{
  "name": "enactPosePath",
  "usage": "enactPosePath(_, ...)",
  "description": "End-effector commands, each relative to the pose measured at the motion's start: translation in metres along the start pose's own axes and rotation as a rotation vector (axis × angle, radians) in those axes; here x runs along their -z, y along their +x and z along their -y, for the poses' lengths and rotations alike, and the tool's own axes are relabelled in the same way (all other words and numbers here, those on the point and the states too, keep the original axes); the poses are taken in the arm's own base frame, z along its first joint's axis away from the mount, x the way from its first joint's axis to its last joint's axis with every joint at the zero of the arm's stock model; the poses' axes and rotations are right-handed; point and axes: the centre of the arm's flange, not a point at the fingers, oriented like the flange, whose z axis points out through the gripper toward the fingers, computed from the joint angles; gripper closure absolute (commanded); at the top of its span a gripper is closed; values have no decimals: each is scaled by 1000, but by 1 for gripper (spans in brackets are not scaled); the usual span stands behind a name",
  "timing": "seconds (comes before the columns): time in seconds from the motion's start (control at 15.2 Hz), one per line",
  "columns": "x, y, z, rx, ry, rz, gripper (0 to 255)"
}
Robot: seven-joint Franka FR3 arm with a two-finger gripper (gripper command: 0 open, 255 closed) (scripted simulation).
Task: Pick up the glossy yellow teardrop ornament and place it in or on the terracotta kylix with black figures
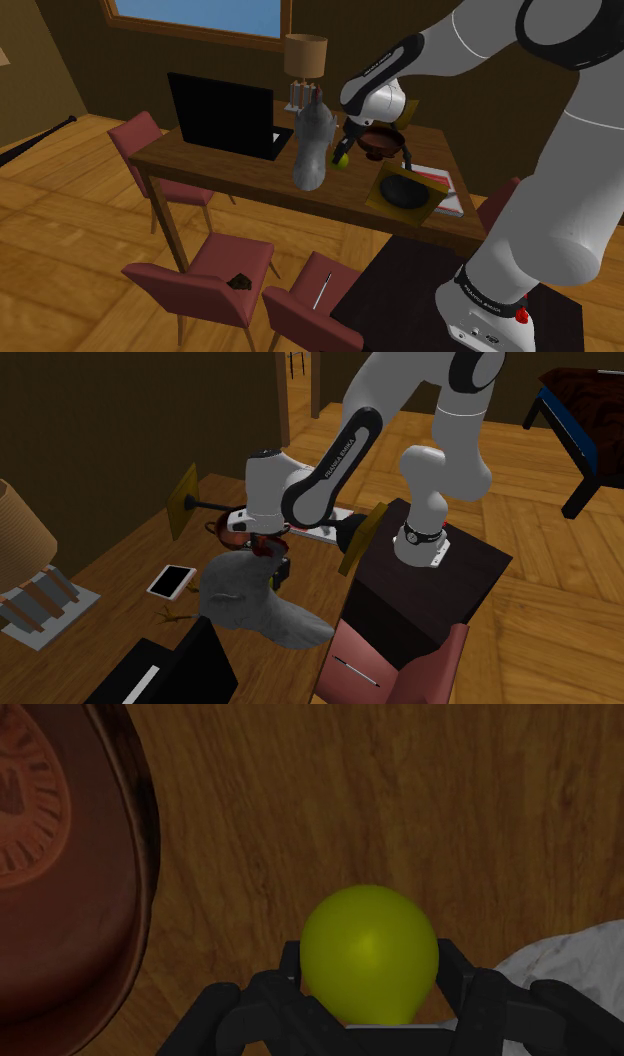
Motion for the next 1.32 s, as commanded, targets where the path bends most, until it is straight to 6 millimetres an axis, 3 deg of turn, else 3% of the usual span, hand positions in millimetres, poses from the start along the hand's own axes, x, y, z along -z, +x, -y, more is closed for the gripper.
enactPosePath(0.0, 0, -1, 0, -1, 0, 2, 255)
enactPosePath(1.25, 91, 22, 7, -1, 0, 2, 255)
